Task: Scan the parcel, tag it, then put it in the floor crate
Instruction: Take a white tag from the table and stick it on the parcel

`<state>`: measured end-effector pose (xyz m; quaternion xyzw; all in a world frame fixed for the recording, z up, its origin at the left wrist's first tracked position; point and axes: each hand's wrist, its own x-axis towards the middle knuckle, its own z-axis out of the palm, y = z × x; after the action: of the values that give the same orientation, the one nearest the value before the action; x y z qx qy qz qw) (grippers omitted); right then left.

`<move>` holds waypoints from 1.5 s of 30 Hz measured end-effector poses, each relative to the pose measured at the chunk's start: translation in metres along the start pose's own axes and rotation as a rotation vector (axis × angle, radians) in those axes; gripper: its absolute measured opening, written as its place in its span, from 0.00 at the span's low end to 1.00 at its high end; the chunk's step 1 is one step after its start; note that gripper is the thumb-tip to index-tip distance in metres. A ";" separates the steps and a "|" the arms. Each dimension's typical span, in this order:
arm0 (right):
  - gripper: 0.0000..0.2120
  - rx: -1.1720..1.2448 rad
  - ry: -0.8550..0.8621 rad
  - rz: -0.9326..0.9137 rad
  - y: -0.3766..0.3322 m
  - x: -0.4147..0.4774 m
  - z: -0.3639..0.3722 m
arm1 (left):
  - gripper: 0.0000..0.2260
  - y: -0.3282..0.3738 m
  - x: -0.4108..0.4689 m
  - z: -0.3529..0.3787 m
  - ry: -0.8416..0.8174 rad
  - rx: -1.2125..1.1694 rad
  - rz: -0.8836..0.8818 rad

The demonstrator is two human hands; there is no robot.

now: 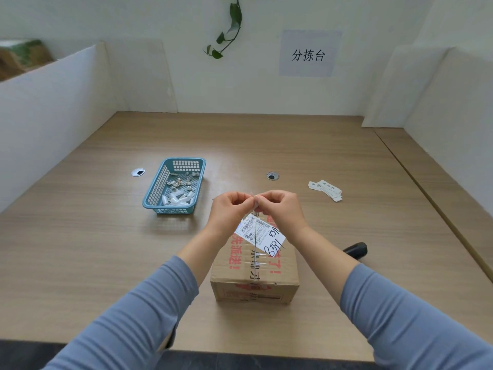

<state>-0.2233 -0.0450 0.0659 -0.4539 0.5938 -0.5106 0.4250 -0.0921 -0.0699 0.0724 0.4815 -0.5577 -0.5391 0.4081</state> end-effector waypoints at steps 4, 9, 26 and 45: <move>0.07 0.037 -0.015 0.026 0.000 0.002 -0.001 | 0.04 -0.003 0.001 0.000 0.036 0.083 0.037; 0.08 0.075 -0.024 0.036 -0.002 0.003 -0.002 | 0.06 -0.006 0.003 0.000 0.067 0.167 0.063; 0.04 0.207 -0.036 0.126 -0.005 0.001 0.002 | 0.03 -0.004 0.003 0.001 0.103 0.154 0.061; 0.04 0.149 -0.026 0.133 -0.009 0.000 0.003 | 0.03 -0.004 -0.001 -0.001 0.089 0.205 0.071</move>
<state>-0.2191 -0.0463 0.0743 -0.3872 0.5775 -0.5179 0.4983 -0.0910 -0.0691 0.0682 0.5240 -0.6081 -0.4423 0.3999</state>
